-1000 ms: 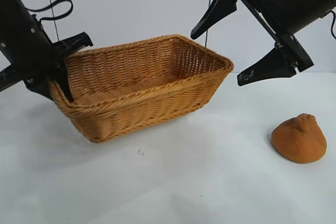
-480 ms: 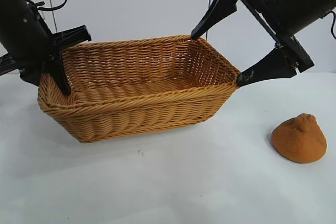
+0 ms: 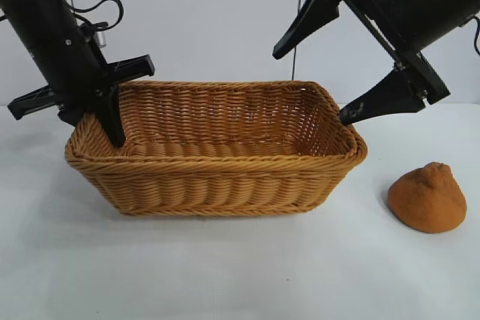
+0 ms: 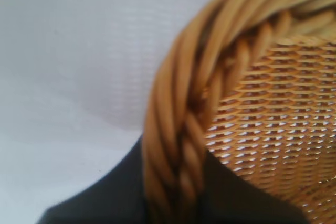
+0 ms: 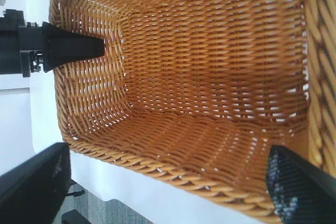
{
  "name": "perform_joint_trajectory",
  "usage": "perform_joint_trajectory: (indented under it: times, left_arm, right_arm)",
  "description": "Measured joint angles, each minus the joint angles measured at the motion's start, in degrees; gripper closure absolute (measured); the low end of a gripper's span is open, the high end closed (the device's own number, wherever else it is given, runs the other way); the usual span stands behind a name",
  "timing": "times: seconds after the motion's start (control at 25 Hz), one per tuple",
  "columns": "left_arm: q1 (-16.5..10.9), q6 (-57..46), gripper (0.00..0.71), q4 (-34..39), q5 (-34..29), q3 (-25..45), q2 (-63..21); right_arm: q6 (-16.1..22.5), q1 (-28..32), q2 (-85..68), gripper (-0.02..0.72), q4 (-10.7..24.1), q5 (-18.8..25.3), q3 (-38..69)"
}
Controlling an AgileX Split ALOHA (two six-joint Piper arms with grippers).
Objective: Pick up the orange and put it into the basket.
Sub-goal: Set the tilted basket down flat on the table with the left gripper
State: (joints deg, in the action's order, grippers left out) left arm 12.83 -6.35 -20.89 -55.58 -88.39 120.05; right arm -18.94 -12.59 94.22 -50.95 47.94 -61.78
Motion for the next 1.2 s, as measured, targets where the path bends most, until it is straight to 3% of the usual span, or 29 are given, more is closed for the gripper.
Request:
perform_joint_trajectory:
  times: [0.56,0.64,0.76,0.84,0.96,1.2]
  left_arm:
    - [0.05,1.68,0.609,-0.71,2.03,-0.02,5.97]
    - [0.05,1.68,0.514,-1.08,2.03,-0.02,6.04]
    - [0.05,1.68,0.261,-1.28,1.59,-0.02,6.04]
    - [0.05,1.68,0.135,-1.28,0.56,-0.08,6.04]
    - [0.05,1.68,0.075,-1.28,-1.89,-1.27,5.88]
    - [0.05,1.75,0.057,0.15,-5.11,-4.83,0.24]
  right_arm:
    - [0.29,0.00,0.00,0.010,0.06,-0.05,0.00]
    - [0.36,0.00,0.00,0.010,0.06,-0.09,0.00]
    - [0.41,0.00,0.00,0.010,0.06,-0.12,0.00]
    - [0.41,0.00,0.00,0.010,0.06,-0.12,0.00]
    - [0.41,0.00,0.00,0.010,0.06,-0.12,0.00]
    - [0.41,0.00,0.00,0.010,0.12,-0.16,0.00]
